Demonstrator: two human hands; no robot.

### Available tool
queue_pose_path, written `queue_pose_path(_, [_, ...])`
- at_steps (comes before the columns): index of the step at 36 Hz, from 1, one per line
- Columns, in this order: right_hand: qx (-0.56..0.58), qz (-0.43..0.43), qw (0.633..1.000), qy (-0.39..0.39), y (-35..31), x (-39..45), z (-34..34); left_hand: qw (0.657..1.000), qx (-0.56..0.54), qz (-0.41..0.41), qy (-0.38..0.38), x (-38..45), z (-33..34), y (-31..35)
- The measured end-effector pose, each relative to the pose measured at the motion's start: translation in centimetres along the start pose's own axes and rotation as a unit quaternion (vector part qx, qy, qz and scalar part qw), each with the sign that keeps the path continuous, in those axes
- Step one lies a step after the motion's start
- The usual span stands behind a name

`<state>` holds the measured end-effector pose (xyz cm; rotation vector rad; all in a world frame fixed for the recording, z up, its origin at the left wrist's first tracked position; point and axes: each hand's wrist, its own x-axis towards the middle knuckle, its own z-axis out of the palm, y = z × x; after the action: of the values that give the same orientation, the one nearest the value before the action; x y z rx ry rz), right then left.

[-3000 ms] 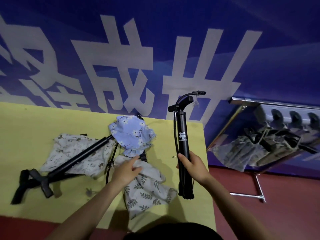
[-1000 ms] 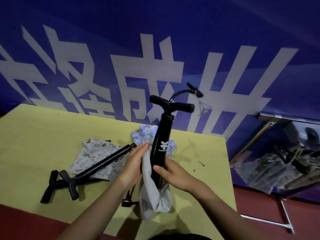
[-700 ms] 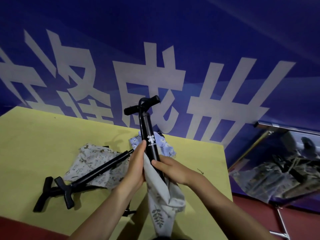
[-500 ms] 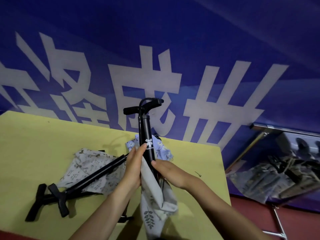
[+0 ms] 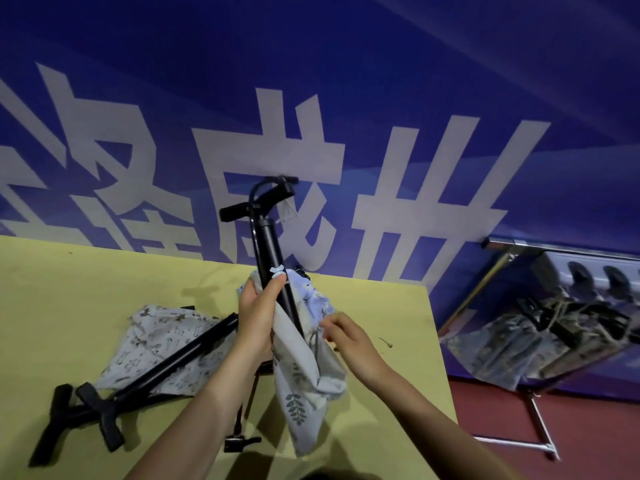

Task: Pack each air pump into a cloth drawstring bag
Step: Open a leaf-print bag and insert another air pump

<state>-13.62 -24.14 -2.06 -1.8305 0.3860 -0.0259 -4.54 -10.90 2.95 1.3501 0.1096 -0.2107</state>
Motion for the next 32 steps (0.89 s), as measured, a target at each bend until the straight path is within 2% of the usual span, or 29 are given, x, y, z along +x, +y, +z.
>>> queue_pose_path(1, [0.026,0.054,0.998,0.001,0.5,-0.3,-0.2,1.000,-0.005,0.005,0.006,0.3,-0.4,0.1])
queue_pose_path(3, [0.038,0.161,0.984,-0.064,1.3,-0.9,-0.3,1.000,-0.022,0.010,0.016,0.8,-1.0,0.3])
queue_pose_path(5, [0.057,0.200,0.968,-0.139,2.2,-1.4,0.1,0.999,-0.040,0.013,0.029,0.9,-1.6,0.3])
queue_pose_path(7, [0.110,0.202,0.960,-0.160,2.7,-1.4,0.7,0.998,-0.053,0.014,0.036,1.0,-2.1,0.1])
queue_pose_path(10, [0.140,0.191,0.959,-0.152,3.1,-1.0,1.4,0.997,-0.065,0.014,0.039,0.8,-2.9,-0.1])
queue_pose_path(15, [0.182,0.166,0.966,-0.080,3.4,0.1,2.2,0.994,-0.092,0.022,0.049,0.4,-3.7,-0.2])
queue_pose_path(18, [0.179,0.174,0.965,-0.080,2.9,0.5,2.2,0.995,-0.083,0.035,0.042,0.1,-4.4,-0.1])
queue_pose_path(23, [0.183,0.198,0.961,-0.060,1.2,0.7,1.7,0.997,-0.002,0.066,0.039,-0.4,-4.9,-0.3])
queue_pose_path(28, [0.178,0.166,0.969,-0.046,0.4,0.7,1.0,0.994,0.071,0.077,0.019,-1.3,-5.4,-1.8])
queue_pose_path(32, [0.227,0.143,0.960,-0.084,-0.4,0.5,-0.2,0.990,0.112,0.084,-0.028,-1.8,-4.9,-1.9])
